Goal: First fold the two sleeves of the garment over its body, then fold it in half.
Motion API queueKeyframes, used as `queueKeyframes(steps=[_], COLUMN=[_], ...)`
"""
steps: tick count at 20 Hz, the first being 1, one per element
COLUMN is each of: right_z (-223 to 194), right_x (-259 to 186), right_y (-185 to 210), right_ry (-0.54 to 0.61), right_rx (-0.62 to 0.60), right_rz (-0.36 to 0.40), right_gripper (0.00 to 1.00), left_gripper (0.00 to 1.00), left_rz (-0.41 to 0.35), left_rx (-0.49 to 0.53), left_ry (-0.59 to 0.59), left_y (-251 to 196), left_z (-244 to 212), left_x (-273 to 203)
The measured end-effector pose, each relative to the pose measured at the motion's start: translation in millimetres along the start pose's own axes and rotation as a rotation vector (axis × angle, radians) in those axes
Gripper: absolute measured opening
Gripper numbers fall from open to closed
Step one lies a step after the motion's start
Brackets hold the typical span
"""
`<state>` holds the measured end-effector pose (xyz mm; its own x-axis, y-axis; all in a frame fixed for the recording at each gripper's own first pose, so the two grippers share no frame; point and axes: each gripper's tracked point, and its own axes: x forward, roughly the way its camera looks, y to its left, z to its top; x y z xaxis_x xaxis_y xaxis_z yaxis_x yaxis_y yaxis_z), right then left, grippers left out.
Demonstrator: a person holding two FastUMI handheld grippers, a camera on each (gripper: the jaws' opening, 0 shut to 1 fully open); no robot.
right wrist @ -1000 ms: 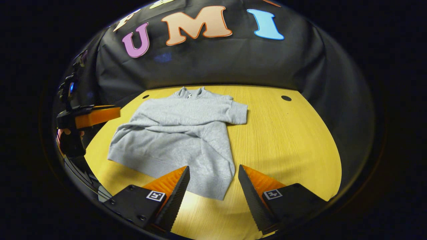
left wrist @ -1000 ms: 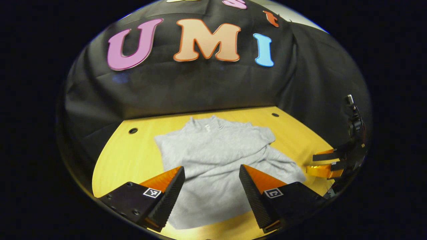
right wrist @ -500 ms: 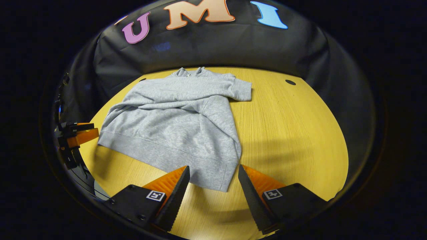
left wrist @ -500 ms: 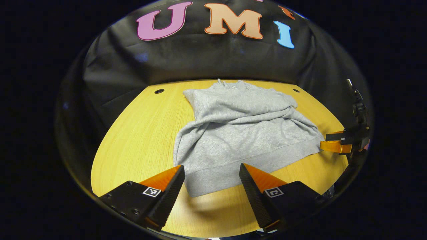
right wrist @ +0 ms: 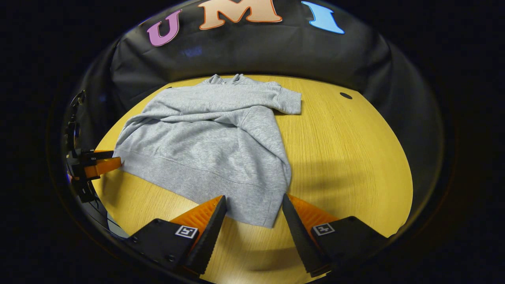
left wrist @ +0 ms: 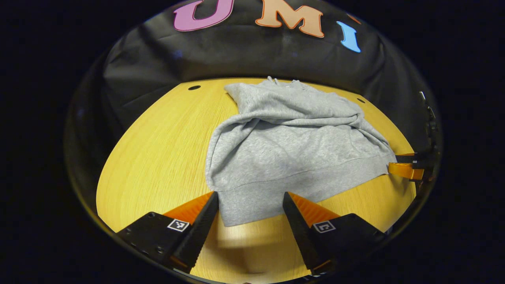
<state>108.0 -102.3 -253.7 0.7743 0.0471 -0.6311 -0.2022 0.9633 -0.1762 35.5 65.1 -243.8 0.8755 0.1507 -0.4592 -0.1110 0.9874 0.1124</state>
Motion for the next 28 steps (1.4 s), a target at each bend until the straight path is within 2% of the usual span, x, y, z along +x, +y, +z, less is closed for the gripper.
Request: queueKeyframes(steps=[2,3,4,5,6,7,8,9,10,11,12,13,15,17,19,28], right_z=[-1,0,0,0,0,0,0,1,1,3,2,2,4,3,4,37], right_x=[3,3,3,3,3,4,5,4,4,2,4,4,2,3,2,-14], right_y=[4,5,9,12,15,15,17,18,18,19,20,20,20,20,20,22], right_ry=[0.004,0.001,0.003,0.0,0.005,0.002,0.001,0.002,0.002,-0.001,0.005,0.008,0.013,0.02,0.02,-0.069], right_rx=[0.008,0.009,0.01,0.011,0.013,0.006,0.003,0.0,-0.012,-0.019,-0.028,-0.036,-0.035,-0.01,0.02,0.121], right_rz=[0.0,-0.005,0.001,0.006,0.008,0.005,0.012,0.007,0.006,0.005,0.006,0.005,-0.001,-0.001,0.001,0.03], right_gripper=[0.83,0.68,0.6,0.49,0.44,0.3,0.31,0.19,0.18,0.18,0.13,0.13,0.13,0.05,0.05,0.05], left_gripper=[0.97,0.98,0.97,0.94,0.91,0.83,0.8,0.72,0.63,0.46,0.37,0.22,0.08,0.06,0.0,0.0], left_rz=[0.011,0.011,0.008,0.003,-0.004,-0.013,-0.029,-0.05,-0.069,-0.086,-0.099,-0.102,-0.093,-0.086,-0.077,-0.102], left_rx=[-0.008,-0.001,-0.002,-0.007,-0.007,0.001,0.008,0.005,0.002,-0.01,-0.028,-0.047,-0.066,-0.054,-0.041,-0.154], left_ry=[-0.012,-0.016,-0.015,-0.021,-0.015,-0.016,-0.005,0.001,0.005,0.007,0.007,0.01,0.013,0.011,0.015,-0.008], left_y=[0,0,-1,-2,-3,-4,-7,-11,-14,-17,-19,-21,-23,-24,-24,-28], left_z=[-2,-2,-3,-1,-2,-1,-1,-1,1,1,2,2,2,3,3,21], left_x=[-1,-1,0,0,2,1,0,0,1,2,5,4,6,5,5,-7])
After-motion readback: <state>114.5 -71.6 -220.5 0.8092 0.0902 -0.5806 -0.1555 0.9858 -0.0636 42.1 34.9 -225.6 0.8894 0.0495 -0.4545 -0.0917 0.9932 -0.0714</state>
